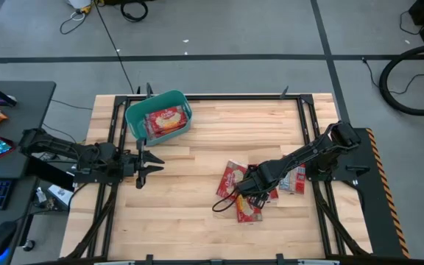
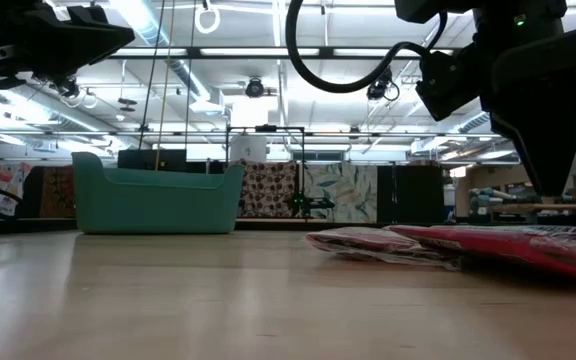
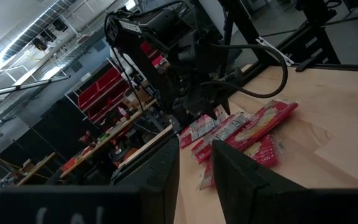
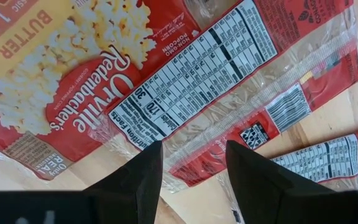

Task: Sort popcorn bags into baskets
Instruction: Put the red popcorn bag into the green bin

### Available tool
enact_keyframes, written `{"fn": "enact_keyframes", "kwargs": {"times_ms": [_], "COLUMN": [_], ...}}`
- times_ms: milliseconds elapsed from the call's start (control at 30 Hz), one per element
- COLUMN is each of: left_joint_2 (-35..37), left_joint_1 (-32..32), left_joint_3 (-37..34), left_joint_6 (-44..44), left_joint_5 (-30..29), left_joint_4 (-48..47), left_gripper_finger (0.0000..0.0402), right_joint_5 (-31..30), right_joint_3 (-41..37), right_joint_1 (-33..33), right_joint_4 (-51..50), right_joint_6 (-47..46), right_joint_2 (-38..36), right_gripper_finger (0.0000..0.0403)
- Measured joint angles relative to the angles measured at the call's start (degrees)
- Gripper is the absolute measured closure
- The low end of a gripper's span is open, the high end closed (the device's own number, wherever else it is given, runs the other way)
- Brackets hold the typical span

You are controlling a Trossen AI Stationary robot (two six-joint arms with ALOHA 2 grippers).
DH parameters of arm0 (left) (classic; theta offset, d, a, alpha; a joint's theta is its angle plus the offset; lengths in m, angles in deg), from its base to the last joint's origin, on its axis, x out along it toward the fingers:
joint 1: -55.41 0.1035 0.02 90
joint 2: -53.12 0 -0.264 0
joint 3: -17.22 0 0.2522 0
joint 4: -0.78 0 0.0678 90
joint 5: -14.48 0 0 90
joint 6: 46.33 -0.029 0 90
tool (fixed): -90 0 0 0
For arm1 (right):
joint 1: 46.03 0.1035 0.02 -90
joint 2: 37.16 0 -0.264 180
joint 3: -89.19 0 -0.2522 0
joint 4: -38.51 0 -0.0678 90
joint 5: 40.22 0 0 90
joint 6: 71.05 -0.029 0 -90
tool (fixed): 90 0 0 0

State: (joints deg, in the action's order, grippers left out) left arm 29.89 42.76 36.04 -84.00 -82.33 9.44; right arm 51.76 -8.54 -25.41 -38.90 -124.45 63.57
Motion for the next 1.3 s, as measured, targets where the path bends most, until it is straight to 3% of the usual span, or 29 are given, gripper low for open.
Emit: {"fn": "enact_keyframes", "kwargs": {"times_ms": [1300], "left_joint_2": [-0.01], "left_joint_1": [-0.02], "left_joint_3": [0.0], "left_joint_6": [0.0], "left_joint_5": [0.0], "left_joint_4": [0.0], "left_gripper_finger": [0.0304], "right_joint_5": [-1.03], "right_joint_3": [0.0], "right_joint_1": [0.0], "right_joint_4": [2.01], "right_joint_6": [0.28], "right_joint_2": [0.02], "right_gripper_finger": [0.0221]}}
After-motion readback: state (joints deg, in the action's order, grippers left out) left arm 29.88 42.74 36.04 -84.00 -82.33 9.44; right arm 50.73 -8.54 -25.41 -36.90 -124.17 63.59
